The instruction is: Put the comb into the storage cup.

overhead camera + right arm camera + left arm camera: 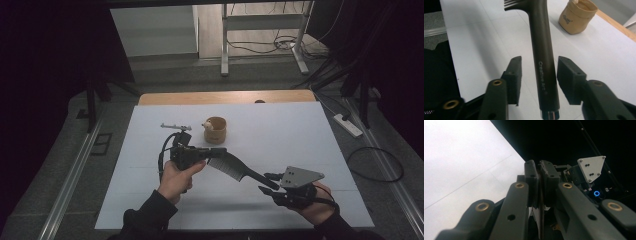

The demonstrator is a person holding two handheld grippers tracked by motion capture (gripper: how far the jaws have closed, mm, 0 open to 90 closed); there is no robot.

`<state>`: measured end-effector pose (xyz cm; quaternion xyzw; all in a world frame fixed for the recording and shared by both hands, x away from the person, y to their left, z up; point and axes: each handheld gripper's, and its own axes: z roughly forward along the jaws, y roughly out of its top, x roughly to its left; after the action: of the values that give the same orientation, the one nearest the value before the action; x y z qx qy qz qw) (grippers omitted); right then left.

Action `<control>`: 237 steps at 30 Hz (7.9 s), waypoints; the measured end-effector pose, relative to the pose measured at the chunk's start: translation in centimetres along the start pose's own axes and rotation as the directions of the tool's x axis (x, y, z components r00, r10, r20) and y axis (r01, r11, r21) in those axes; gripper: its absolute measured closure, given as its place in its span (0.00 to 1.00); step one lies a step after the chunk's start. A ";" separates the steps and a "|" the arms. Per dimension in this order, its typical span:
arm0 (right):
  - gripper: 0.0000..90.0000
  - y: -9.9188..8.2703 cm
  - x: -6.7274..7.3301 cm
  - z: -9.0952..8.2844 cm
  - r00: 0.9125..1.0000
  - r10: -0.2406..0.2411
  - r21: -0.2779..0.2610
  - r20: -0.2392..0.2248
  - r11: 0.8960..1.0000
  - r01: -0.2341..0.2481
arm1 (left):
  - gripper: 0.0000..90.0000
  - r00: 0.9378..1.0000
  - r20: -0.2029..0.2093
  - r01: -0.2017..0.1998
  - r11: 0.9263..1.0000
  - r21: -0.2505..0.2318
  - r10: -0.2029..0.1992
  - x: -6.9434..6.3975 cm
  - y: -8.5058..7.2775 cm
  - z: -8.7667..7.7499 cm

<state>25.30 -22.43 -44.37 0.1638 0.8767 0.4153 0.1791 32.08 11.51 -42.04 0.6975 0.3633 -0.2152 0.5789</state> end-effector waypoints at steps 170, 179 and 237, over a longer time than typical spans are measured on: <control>0.00 -8.9 -2.8 -9.1 0.824 0.473 0.116 0.312 0.842 -0.527 | 0.93 0.839 -0.544 -0.079 0.992 -0.100 0.011 2.3 12.1 -8.3; 0.00 -8.9 -2.7 -9.1 0.824 0.475 0.114 0.310 0.842 -0.528 | 0.93 0.828 -0.561 -0.058 0.995 -0.086 0.000 3.1 12.5 -7.8; 0.00 -9.0 -2.8 -9.1 0.822 0.481 0.122 0.305 0.836 -0.535 | 0.93 0.825 -0.559 0.047 0.996 -0.078 -0.082 8.7 12.0 -4.9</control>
<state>22.43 -35.17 -45.56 0.4630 0.8067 0.3315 0.1581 46.15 17.74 -39.35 0.6993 0.5471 -0.0089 0.4600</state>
